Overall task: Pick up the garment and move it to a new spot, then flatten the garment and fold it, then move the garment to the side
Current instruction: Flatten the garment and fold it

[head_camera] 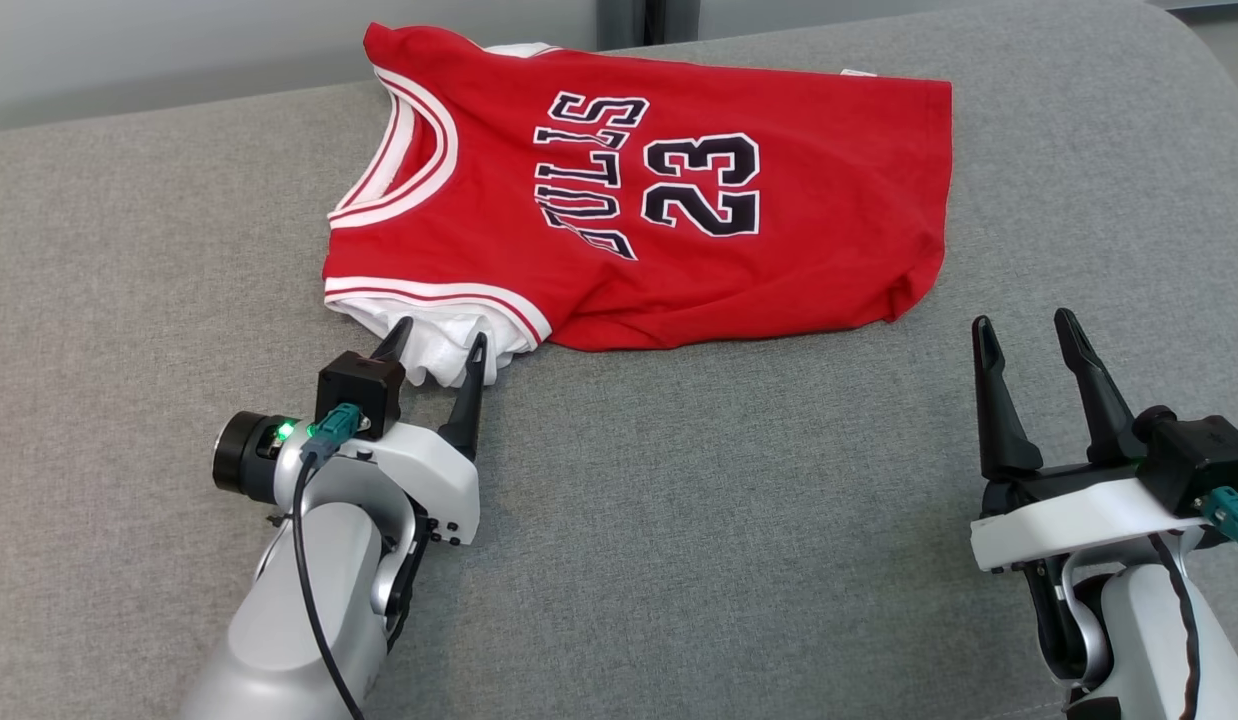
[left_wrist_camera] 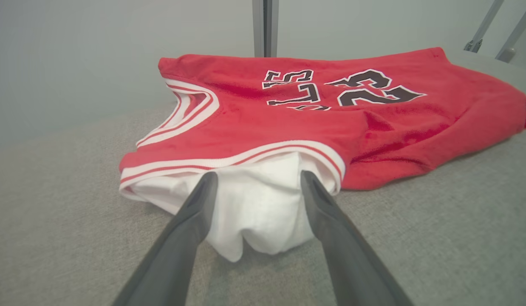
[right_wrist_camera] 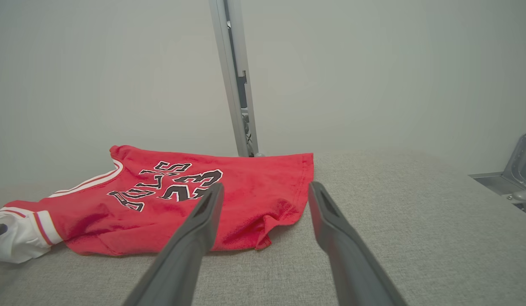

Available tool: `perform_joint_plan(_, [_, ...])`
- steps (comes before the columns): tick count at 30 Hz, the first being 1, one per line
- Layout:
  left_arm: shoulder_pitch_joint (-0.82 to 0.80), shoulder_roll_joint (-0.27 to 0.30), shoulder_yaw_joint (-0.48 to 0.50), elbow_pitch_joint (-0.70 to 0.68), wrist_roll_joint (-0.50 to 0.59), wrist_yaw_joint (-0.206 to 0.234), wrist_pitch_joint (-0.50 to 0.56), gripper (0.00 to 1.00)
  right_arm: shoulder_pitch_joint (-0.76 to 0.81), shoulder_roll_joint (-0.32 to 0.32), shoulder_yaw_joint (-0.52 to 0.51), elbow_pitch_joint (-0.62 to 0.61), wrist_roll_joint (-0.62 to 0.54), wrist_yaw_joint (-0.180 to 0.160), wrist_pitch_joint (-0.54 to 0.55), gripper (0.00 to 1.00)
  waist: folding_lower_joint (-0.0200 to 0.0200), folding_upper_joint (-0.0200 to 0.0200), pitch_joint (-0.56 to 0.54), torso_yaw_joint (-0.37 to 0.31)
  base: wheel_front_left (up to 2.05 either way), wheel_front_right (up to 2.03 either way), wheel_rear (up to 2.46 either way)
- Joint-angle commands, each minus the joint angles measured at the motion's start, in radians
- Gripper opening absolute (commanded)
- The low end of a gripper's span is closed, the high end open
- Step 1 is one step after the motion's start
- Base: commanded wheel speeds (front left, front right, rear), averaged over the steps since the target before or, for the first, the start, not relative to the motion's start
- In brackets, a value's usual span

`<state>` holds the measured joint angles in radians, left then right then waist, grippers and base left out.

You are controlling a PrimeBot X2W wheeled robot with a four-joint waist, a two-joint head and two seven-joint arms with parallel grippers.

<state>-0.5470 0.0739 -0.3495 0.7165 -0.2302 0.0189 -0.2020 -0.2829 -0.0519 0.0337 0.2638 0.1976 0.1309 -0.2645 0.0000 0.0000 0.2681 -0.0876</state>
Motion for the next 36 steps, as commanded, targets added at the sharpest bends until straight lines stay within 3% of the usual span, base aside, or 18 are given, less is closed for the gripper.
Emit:
perform_joint_plan(1, [-0.018,0.004,0.005,0.009,0.001,0.007,-0.006,1.00,-0.006,-0.002,-0.005,-0.005,0.002,0.000,-0.002,1.00,0.0000,0.0000,0.001,0.000,0.00,0.00,0.00])
perform_joint_plan(2, [-0.025,0.002,0.006,0.030,-0.008,0.007,-0.009,0.86,-0.006,-0.002,-0.008,-0.004,0.000,0.000,-0.002,1.00,0.0000,0.0000,0.003,0.001,0.00,0.00,0.00])
perform_joint_plan(4, [-0.037,0.000,0.006,0.041,-0.013,0.003,-0.019,0.00,-0.009,-0.002,-0.009,-0.003,-0.001,0.000,-0.002,1.00,0.0000,0.0000,0.003,0.005,0.00,0.00,0.00])
perform_joint_plan(10, [-0.040,-0.004,0.030,-0.012,-0.036,0.005,-0.058,0.00,-0.001,-0.001,-0.012,0.005,-0.007,0.000,-0.002,1.00,0.0000,0.0000,-0.013,0.034,0.00,0.00,0.00])
perform_joint_plan(16, [0.018,-0.002,0.108,-0.194,-0.046,0.033,-0.062,0.00,0.014,-0.002,-0.012,0.018,-0.007,0.000,-0.001,1.00,0.0000,0.0000,-0.058,0.070,0.00,0.00,0.00])
perform_joint_plan(20, [0.082,0.012,0.127,-0.258,-0.036,0.021,-0.063,0.00,0.026,-0.001,-0.012,0.030,-0.006,0.000,-0.001,1.00,0.0000,0.0000,-0.094,0.093,0.00,0.00,0.00])
perform_joint_plan(33, [0.292,0.134,0.003,-0.283,0.054,-0.048,-0.001,0.00,0.055,-0.001,-0.019,0.060,-0.003,0.000,-0.001,1.00,0.0000,0.0000,-0.148,0.147,0.00,0.00,0.00])
perform_joint_plan(35, [0.324,0.151,-0.034,-0.272,0.068,-0.070,0.028,0.43,0.057,-0.001,-0.020,0.066,-0.006,0.000,-0.002,1.00,0.0000,0.0000,-0.153,0.151,0.00,0.00,0.00])
perform_joint_plan(36, [0.338,0.156,-0.043,-0.265,0.068,-0.078,0.047,1.00,0.058,-0.002,-0.021,0.070,-0.007,0.000,-0.001,1.00,0.0000,0.0000,-0.155,0.154,0.00,0.00,0.00])
